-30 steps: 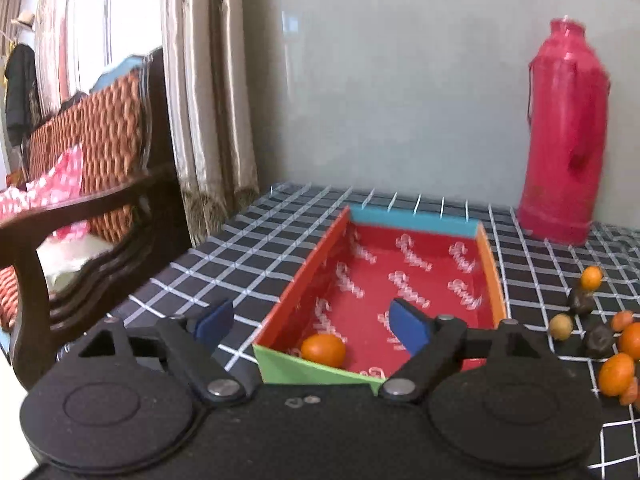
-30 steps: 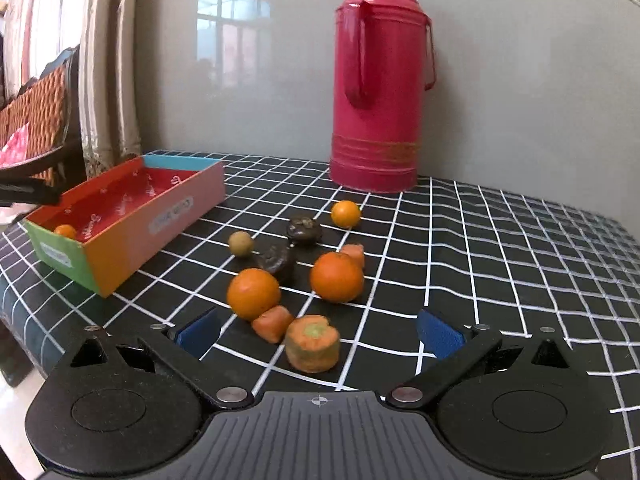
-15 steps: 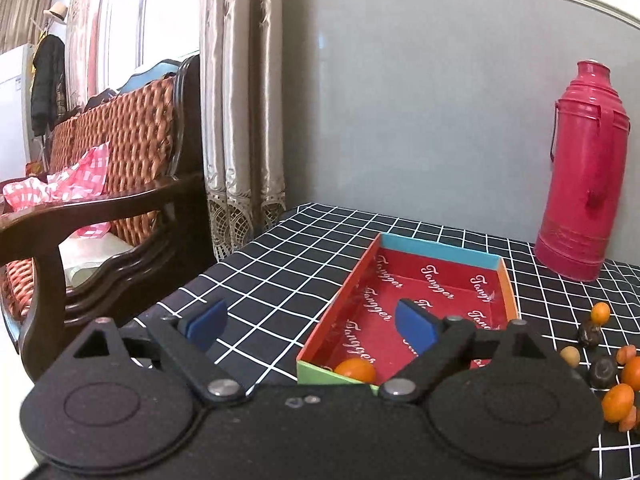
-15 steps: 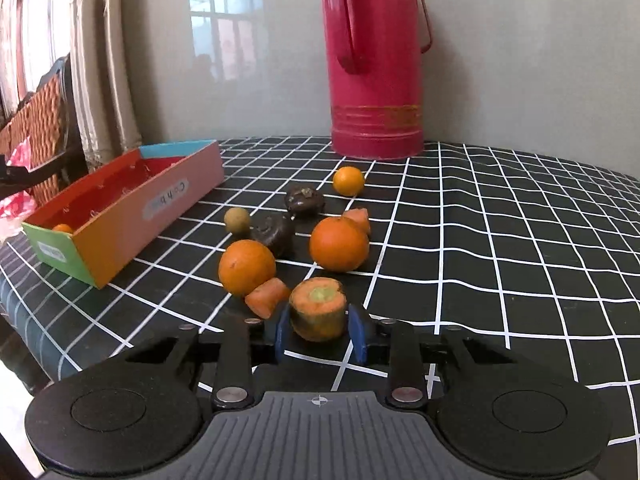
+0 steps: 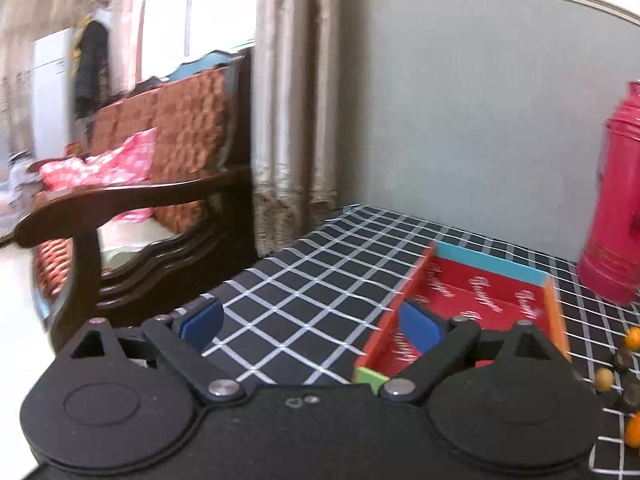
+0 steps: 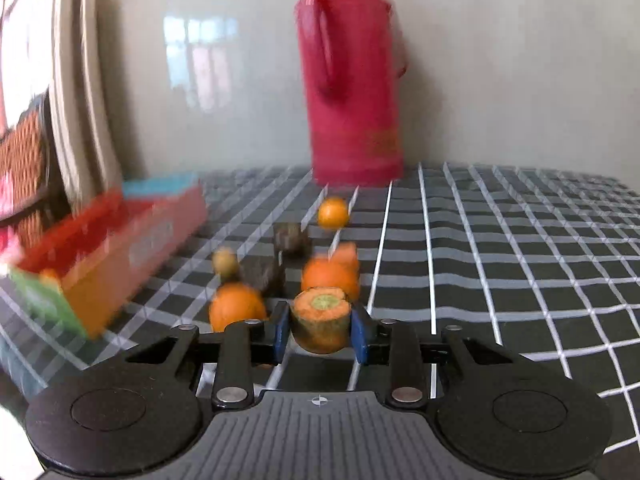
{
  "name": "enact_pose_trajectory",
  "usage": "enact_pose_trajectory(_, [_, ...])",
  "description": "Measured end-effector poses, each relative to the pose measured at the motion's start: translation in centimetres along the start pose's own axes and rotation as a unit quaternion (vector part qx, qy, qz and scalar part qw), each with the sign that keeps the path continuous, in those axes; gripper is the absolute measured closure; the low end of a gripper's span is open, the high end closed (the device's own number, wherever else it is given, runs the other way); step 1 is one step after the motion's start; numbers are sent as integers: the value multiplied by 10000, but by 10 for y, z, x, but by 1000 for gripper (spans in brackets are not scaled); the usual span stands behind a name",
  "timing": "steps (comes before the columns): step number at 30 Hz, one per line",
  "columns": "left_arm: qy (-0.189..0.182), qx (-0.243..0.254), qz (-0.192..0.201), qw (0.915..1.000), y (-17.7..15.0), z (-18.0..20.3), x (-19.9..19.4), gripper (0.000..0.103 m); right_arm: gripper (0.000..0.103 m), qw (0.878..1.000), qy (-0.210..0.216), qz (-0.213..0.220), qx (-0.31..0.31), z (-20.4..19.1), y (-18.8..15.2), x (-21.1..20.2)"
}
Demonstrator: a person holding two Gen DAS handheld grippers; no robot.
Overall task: Organize fruits
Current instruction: 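Carry the fruit slice over the red box and open the right gripper, then lower the left gripper onto another mandarin orange and close it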
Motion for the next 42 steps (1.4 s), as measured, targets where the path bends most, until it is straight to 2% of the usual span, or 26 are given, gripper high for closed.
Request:
enact_pose_trajectory(3, [241, -159, -108, 9995, 0, -14, 5, 13, 71, 9985, 327, 428, 127, -17, 14, -7])
enact_pose_trajectory(6, [401, -302, -284, 9983, -2, -27, 12, 13, 71, 9949, 803, 610, 73, -50, 22, -2])
enact_pose_trajectory(14, [657, -471, -410, 9959, -5, -57, 15, 13, 71, 9804, 1846, 481, -485, -142, 25, 29])
enact_pose_trajectory(18, [774, -540, -456, 9945, -5, -71, 19, 13, 71, 9757, 2036, 289, -752, -171, 16, 47])
enact_pose_trajectory(23, [835, -635, -515, 9931, -5, -81, 23, 13, 70, 9733, 2130, 107, -852, -183, 4, 60])
enact_pose_trajectory(24, [834, -644, -527, 9930, -5, -81, 23, 13, 66, 9735, 2123, 121, -844, -185, 4, 60])
enact_pose_trajectory(25, [827, -650, -536, 9930, -5, -81, 24, 13, 50, 9738, 2123, 135, -802, -184, 4, 61])
enact_pose_trajectory(26, [814, -651, -540, 9931, -5, -81, 24, 13, 41, 9745, 2114, 178, -730, -181, 5, 58])
enact_pose_trajectory(27, [800, -644, -541, 9932, -5, -80, 23, 13, 31, 9755, 2090, 293, -616, -175, 7, 53])
enact_pose_trajectory(32, [744, -559, -500, 9944, -5, -70, 20, 13, 17, 9830, 1643, 760, -315, -147, 22, 34])
enact_pose_trajectory(34, [695, -526, -509, 9949, -5, -63, 20, 13, 3, 9868, 1364, 847, -198, -134, 25, 31])
enact_pose_trajectory(39, [461, -387, -475, 9971, -6, -39, 15, 13, 0, 9927, 361, 1151, -52, -91, 35, 15])
enact_pose_trajectory(42, [159, -184, -362, 9991, -6, -12, 8, 13, 0, 9900, -625, 1262, 22, -60, 37, 5])
Point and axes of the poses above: each gripper's, at about its wrist camera, not at the fingertips, and x roughly the way its jaws point, z to its right, y to its top, the point moved 4 cm from there along x, roughly the way its jaws point, and after that the axes turned 4 degrees about z, right-handed, at the moved point
